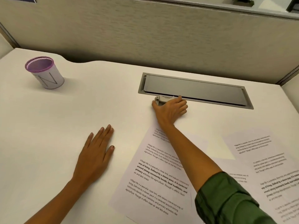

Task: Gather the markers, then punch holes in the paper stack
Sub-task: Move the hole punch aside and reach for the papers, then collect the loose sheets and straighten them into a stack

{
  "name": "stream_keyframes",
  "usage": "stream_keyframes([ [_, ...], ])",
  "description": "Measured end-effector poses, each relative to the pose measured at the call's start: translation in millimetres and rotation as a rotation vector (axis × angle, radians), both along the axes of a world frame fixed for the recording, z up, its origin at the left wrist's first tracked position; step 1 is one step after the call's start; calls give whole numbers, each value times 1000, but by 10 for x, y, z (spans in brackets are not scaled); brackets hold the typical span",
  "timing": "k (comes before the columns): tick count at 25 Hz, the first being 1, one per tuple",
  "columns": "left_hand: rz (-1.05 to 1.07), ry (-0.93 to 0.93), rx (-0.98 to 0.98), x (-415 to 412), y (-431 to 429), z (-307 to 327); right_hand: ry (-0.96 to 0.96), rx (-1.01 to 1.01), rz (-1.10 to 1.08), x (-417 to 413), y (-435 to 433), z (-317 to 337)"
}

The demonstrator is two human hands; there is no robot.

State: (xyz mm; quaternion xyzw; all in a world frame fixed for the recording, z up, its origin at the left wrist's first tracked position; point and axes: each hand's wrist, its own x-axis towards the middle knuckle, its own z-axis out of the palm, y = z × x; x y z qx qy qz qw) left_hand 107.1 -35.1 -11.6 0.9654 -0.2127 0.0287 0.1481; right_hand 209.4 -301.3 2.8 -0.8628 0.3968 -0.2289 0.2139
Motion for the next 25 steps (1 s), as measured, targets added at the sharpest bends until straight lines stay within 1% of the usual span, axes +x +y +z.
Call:
stream_keyframes([
  [7,2,10,1,10,12,-20,15,-45,-1,106,-9,-85],
  [10,-1,17,-4,12,20,-32,27,-56,51,46,-32,-64],
  [13,4,23,-20,6,22,-41,-24,-101,120,-101,-105,7],
  [19,-3,22,-68,7,42,-64,-184,-192,241,-767,-150,314],
  [20,-6,28,-85,10,43,-59,-192,-218,264,-916,-149,380],
  [22,1,41,-131,-8,35,-39,-164,-333,348,-1244,-144,499],
  [25,65,73,-250,-181,-39,21,-124,-457,469,-1799,-130,635],
])
